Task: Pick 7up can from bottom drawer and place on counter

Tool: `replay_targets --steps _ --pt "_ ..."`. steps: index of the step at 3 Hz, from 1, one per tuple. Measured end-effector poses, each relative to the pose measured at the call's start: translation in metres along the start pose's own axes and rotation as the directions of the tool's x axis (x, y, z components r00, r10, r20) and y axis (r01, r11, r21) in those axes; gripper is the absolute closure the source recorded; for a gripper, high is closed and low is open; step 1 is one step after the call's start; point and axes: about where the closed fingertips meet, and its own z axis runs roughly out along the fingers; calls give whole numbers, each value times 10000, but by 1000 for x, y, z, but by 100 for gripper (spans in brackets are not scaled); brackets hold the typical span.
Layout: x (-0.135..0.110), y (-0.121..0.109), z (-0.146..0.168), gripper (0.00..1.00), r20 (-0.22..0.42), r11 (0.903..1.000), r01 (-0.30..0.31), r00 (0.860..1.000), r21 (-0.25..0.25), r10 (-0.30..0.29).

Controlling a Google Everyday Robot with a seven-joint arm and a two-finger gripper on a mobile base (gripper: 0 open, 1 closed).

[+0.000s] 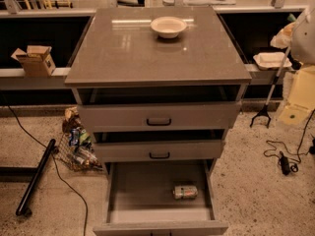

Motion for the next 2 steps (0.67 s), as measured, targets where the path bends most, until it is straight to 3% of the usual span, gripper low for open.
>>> replay_targets --steps 1,2 --pt "0 0 0 0 0 10000 0 10000 0 0" --pt "3 -3 39 0 193 9989 41 9998 -470 -32"
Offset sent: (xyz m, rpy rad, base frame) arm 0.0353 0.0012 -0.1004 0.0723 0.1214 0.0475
